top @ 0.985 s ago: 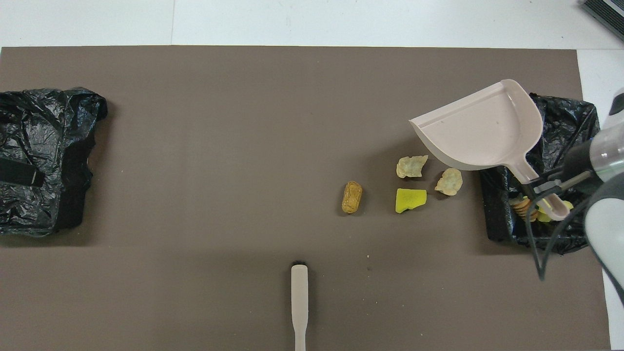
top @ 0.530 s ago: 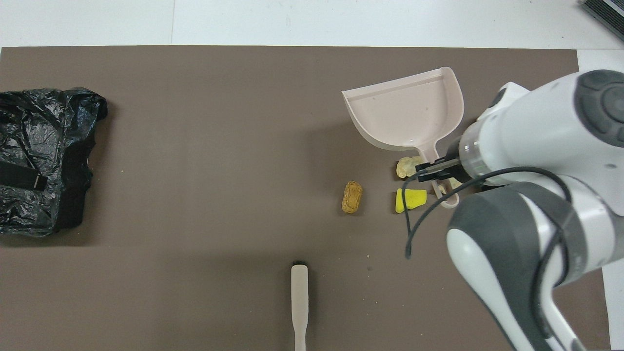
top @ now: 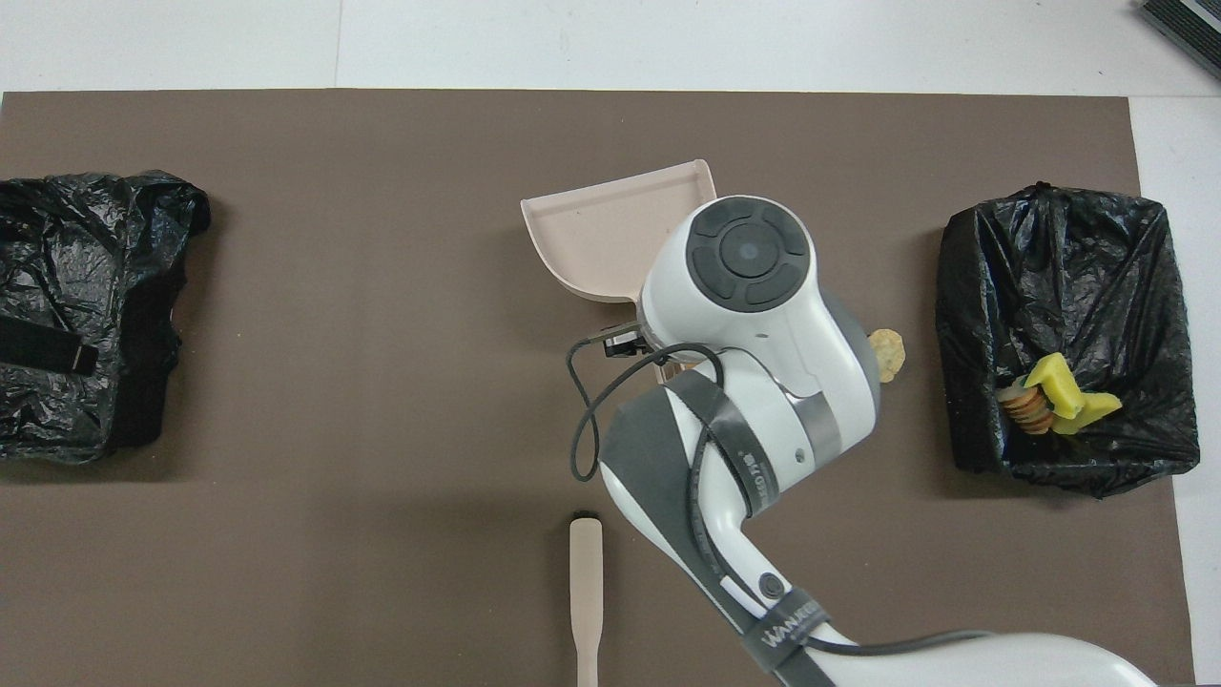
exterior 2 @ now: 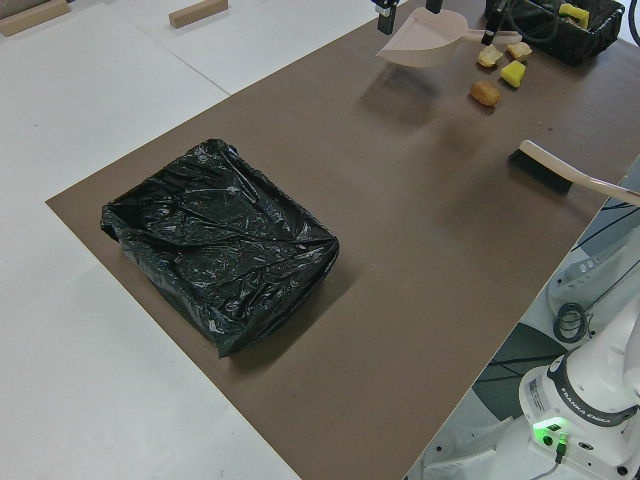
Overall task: Sweep and dump trash in bin
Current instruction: 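Set the dustpan down mid-table with the right gripper and release it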
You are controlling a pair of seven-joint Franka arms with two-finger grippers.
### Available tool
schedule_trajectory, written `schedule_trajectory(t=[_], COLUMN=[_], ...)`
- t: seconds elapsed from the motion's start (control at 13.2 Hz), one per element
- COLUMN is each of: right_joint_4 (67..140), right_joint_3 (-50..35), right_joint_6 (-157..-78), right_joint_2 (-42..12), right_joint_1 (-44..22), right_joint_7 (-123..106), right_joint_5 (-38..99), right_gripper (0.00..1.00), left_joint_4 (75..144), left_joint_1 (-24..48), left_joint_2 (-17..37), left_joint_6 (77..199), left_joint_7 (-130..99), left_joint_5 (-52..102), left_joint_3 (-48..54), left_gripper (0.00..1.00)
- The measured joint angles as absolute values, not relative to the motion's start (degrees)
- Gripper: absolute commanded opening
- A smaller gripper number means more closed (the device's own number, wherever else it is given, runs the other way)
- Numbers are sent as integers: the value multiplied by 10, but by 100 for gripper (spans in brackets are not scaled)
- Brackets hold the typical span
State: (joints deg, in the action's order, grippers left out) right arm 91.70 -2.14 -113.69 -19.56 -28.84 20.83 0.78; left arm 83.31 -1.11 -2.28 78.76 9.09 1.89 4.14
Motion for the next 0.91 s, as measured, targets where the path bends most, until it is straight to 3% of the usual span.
schedule_trajectory(t=[0.45,0.53,0.61,0.68,0.91], right_joint_4=[891,889,886,885,884], right_joint_3=[-20,-20,-20,-20,-21], right_joint_6=[-1202,-1202,-1202,-1202,-1201], right_joint_2=[-279,-280,-280,-280,-280], right_joint_1=[-336,-337,-338,-339,-354], right_joint_7=[307,319,336,351,389], right_joint_5=[7,7,7,7,7], right_gripper=[0,6,38,57,100], left_joint_4=[833,833,833,833,833], left_joint_1=[-12,-12,-11,-11,-11], left_joint_2=[-23,-23,-23,-23,-23], left_joint_6=[790,790,790,790,790], left_joint_7=[91,91,91,91,91], left_joint_5=[19,19,19,19,19], left_joint_3=[39,39,40,40,41], left_gripper=[100,100,100,100,100])
